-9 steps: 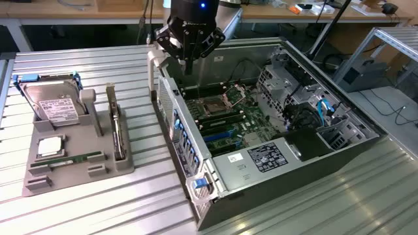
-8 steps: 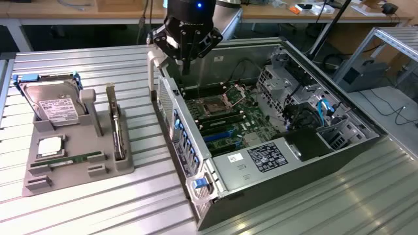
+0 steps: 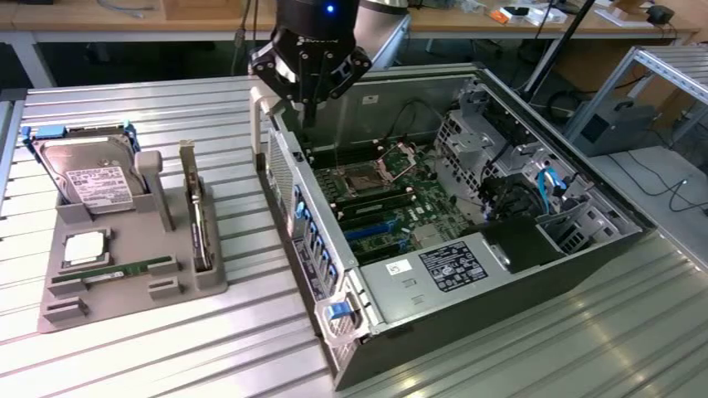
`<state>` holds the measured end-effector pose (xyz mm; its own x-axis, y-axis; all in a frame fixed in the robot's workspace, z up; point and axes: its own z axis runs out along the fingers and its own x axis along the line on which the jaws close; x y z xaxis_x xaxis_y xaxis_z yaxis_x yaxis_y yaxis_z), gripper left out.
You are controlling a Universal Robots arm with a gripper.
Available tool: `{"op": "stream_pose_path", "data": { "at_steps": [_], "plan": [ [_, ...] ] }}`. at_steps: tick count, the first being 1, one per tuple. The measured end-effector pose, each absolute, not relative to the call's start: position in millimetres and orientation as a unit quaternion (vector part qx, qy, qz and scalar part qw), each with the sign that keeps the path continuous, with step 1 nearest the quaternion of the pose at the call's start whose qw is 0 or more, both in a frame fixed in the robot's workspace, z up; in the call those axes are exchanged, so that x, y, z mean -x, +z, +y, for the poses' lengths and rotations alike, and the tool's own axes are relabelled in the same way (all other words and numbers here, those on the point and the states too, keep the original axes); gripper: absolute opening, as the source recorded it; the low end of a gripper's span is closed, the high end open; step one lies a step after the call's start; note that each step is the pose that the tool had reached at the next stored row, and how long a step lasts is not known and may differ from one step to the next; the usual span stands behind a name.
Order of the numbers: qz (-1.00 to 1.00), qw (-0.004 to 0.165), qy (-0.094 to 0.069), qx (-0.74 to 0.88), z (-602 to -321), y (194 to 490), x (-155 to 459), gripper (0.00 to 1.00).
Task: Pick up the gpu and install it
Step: 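Reach for the gpu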
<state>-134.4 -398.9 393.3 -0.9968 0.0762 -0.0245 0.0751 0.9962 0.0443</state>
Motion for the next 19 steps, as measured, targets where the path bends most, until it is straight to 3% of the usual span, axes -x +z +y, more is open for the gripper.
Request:
{"op": "stream_pose_path", "data": {
  "at_steps": [19],
  "plan": [
    [0.999,0.013,0.022,-0.038,-398.9,393.3,143.9,0.10]
  ]
}}
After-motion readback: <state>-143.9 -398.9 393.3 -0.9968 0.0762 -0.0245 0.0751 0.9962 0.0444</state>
